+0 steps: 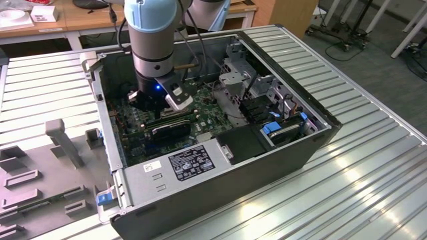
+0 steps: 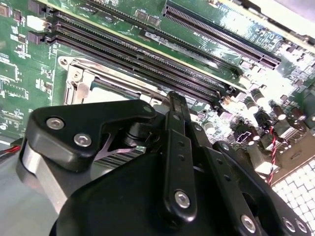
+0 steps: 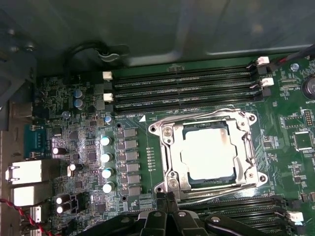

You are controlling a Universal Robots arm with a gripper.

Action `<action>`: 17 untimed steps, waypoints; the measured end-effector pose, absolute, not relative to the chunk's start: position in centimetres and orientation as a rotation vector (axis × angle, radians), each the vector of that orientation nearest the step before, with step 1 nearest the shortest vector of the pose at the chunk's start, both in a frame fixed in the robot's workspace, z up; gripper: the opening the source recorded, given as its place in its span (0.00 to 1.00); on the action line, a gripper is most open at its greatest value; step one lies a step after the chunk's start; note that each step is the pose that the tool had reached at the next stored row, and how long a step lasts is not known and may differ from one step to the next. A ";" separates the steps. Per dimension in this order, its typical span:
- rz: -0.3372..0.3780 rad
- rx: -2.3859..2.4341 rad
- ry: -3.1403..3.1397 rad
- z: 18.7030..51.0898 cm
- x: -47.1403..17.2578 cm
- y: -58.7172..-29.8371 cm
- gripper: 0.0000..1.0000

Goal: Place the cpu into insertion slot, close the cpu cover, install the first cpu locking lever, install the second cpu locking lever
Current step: 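Install the second cpu locking lever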

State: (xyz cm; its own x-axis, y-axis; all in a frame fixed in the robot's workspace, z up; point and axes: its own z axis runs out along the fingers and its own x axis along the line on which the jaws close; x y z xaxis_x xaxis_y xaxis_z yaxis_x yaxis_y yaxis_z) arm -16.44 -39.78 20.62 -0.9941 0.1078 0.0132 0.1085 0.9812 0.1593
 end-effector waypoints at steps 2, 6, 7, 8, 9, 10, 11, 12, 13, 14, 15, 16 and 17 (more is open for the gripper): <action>-0.251 -0.151 -3.122 20.6 -16.4 -39.8 0.11; -0.251 -0.133 -3.122 20.5 -16.2 -39.8 0.11; -0.251 -0.132 -3.122 20.5 -16.2 -39.8 0.11; -0.251 -0.132 -3.122 20.5 -16.0 -39.8 0.11; -0.251 -0.131 -3.122 20.5 -15.9 -39.8 0.11; -0.251 -0.131 -3.122 20.5 -15.9 -39.8 0.11; -0.251 -0.131 -3.122 20.5 -15.9 -39.8 0.11; -0.251 -0.131 -3.122 20.5 -15.9 -39.8 0.11; -0.251 -0.131 -3.122 20.5 -15.9 -39.7 0.11; -0.251 -0.131 -3.122 20.5 -15.9 -39.7 0.11; -0.251 -0.131 -3.122 20.5 -15.9 -39.6 0.11; -0.251 -0.131 -3.122 20.5 -15.9 -39.5 0.11; -0.251 -0.131 -3.122 20.5 -15.9 -39.5 0.11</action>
State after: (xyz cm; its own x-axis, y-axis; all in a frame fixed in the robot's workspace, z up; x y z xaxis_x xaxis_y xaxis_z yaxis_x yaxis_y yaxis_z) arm -15.91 -39.46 20.52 -0.9965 0.0827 0.0136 0.0838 0.9837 0.1593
